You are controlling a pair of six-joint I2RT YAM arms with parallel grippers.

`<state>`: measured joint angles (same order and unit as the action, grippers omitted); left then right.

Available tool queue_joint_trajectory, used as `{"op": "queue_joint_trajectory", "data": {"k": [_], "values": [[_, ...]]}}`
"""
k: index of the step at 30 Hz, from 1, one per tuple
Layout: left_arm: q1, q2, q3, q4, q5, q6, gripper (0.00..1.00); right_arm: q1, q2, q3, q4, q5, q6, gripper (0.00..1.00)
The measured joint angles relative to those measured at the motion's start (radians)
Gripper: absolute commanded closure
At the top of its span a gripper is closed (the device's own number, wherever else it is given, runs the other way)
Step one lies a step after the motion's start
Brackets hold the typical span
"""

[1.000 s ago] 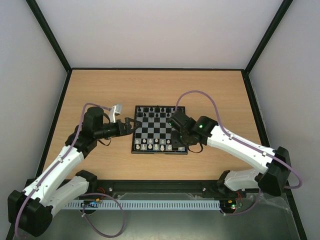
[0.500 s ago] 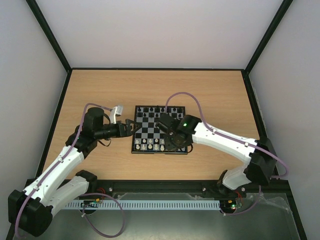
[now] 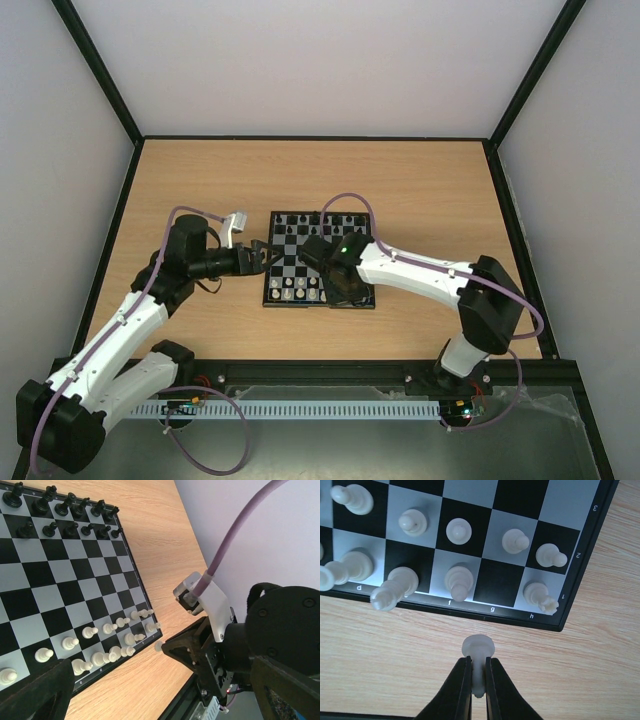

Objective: Set up the chess pieces on the board
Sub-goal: Place the chess piece on the chessboard.

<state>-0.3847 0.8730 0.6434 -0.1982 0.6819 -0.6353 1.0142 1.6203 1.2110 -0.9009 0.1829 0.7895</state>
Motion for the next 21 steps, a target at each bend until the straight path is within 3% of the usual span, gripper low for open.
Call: {"op": "queue_joint_trajectory", "data": {"k": [21], "values": [[0.019,0.007,0.000,-0.019,0.038,0.031,0.01,-0.127,0.063,-0.016,0.019,-0.101,-0.129,0.93]]}}
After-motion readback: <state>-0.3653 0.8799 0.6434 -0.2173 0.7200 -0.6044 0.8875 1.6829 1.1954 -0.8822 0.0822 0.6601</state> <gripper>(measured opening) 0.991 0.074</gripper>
